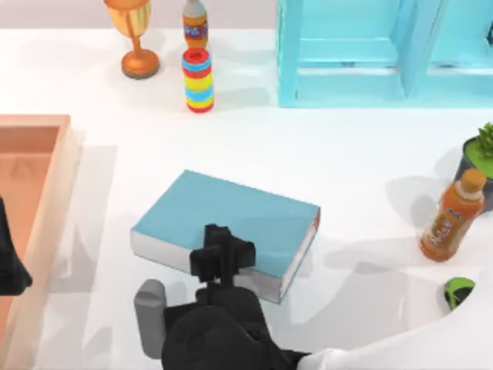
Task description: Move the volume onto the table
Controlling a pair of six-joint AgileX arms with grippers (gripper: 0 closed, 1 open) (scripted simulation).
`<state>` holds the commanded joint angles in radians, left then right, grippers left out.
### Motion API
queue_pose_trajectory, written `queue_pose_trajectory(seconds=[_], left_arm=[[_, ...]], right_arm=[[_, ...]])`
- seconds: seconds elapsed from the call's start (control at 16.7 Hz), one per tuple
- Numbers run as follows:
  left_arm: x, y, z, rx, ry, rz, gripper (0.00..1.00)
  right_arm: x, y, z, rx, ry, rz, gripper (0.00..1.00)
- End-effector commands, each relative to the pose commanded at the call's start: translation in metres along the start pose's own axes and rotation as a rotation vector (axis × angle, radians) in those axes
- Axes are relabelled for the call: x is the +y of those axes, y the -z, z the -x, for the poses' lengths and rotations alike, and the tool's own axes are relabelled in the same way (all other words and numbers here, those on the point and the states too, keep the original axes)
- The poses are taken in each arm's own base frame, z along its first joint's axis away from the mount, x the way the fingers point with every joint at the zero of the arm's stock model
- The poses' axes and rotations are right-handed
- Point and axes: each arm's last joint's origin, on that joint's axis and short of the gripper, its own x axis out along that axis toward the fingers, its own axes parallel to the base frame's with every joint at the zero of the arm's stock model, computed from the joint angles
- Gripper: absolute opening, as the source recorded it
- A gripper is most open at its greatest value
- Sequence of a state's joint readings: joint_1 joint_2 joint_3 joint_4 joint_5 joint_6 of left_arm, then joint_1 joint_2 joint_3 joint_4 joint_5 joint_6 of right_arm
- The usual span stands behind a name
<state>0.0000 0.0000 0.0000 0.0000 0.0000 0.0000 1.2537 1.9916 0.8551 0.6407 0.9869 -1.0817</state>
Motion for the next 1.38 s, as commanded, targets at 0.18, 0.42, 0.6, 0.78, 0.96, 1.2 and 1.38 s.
queue_pose_trajectory(seconds=[0.18, 0.42, 0.6, 0.78, 0.96, 1.2, 1.38], left_arm=[[0.0, 0.0, 0.0, 0.0, 0.0, 0.0, 1.0], [0.0, 0.0, 0.0, 0.0, 0.0, 0.0, 1.0], [0.0, 0.0, 0.0, 0.0, 0.0, 0.0, 1.0], [0.0, 0.0, 0.0, 0.0, 0.0, 0.0, 1.0], [0.0, 0.0, 0.0, 0.0, 0.0, 0.0, 1.0], [0.0, 0.0, 0.0, 0.0, 0.0, 0.0, 1.0], [0.0, 0.0, 0.0, 0.0, 0.0, 0.0, 1.0]], right_arm=[[0.0, 0.0, 0.0, 0.0, 0.0, 0.0, 0.6], [0.0, 0.0, 0.0, 0.0, 0.0, 0.0, 0.9], [0.0, 0.0, 0.0, 0.0, 0.0, 0.0, 1.0], [0.0, 0.0, 0.0, 0.0, 0.0, 0.0, 1.0], [0.0, 0.0, 0.0, 0.0, 0.0, 0.0, 1.0], [0.0, -0.008, 0.01, -0.015, 0.0, -0.018, 1.0], [0.004, -0.028, 0.042, -0.05, -0.009, -0.064, 1.0]])
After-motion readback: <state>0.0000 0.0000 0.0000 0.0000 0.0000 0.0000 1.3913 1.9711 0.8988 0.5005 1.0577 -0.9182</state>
